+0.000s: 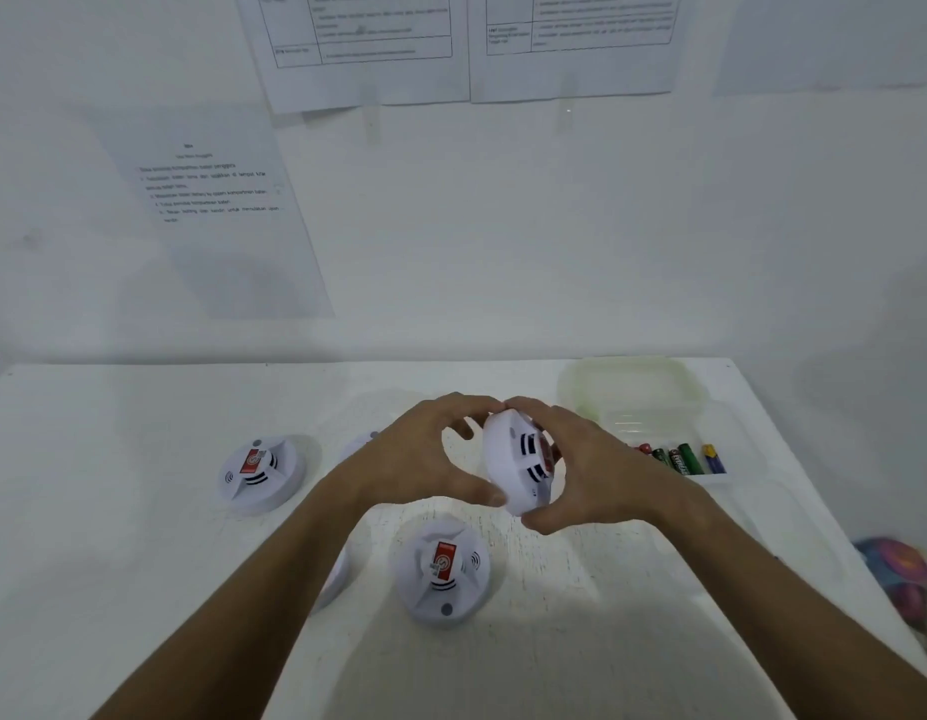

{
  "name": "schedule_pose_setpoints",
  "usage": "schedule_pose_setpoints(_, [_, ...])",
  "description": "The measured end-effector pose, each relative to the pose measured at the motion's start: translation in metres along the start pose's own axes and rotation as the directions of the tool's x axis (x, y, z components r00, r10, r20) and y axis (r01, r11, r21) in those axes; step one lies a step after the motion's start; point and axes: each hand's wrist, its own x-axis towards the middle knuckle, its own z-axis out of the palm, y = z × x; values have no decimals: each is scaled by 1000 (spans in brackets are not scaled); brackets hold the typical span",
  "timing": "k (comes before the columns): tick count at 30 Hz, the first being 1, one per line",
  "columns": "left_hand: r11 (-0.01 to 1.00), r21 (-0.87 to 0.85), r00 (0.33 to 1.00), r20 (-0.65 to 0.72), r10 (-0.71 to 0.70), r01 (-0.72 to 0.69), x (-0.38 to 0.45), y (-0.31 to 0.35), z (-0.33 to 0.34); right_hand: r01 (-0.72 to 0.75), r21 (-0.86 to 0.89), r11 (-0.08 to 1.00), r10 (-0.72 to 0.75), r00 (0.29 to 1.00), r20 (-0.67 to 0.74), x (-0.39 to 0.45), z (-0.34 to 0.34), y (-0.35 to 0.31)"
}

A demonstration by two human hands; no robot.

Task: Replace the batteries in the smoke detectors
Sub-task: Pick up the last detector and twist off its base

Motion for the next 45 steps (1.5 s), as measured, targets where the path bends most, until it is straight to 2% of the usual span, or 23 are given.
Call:
schedule_pose_setpoints(5, [995, -97, 998, -66, -17, 10, -11, 10, 7, 5, 243, 970, 22, 994, -108, -13, 1, 6])
schedule_pose_setpoints(9, [990, -144, 999, 38, 7, -1, -16, 18, 17, 33, 467, 884, 32, 991, -131, -25, 4, 9])
schedule_pose_setpoints(12, [980, -196, 998, 31, 52, -45, -15, 28, 22, 54, 559, 828, 25, 991, -132, -33, 5, 10])
schedule_pose_setpoints(15, [981, -182, 998, -3, 67, -66, -15, 33, 22, 55, 548, 835, 27, 990, -140, -38, 5, 10])
schedule_pose_setpoints(19, [994, -93, 998, -38, 49, -52, -14, 34, 21, 37, 420, 907, 61, 974, -219, -40, 6, 14])
schedule_pose_setpoints(22, [999, 4, 986, -162, 34, -34, -13, 39, 24, 63, 419, 906, 77, 948, -310, -40, 6, 15])
schedule_pose_setpoints(25, [998, -38, 959, -280, 31, -44, -16, 47, 33, 108, 433, 895, 61, 931, -360, -41, 10, 14])
schedule_pose_setpoints(27, [996, -61, 954, -298, 37, -58, -17, 50, 36, 104, 444, 890, 63, 936, -346, -41, 11, 13])
schedule_pose_setpoints(31, [986, -162, 982, -188, 10, -41, -16, 46, 30, 76, 470, 879, 40, 972, -232, -44, 3, 17])
schedule_pose_setpoints(33, [987, -148, 987, -157, 41, -65, -16, 46, 28, 56, 455, 889, 32, 983, -183, -44, 0, 18])
schedule_pose_setpoints(36, [989, -118, 984, -163, 70, -90, -17, 47, 30, 41, 385, 922, 56, 970, -237, -40, 0, 17])
schedule_pose_setpoints(42, [951, -305, 998, -42, 48, -58, -17, 48, 9, 138, 397, 908, -7, 950, -313, -40, -1, 14])
schedule_pose_setpoints(45, [968, -233, 996, -14, 94, -94, -13, 52, 1, 158, 434, 887, -20, 952, -305, -40, -1, 9])
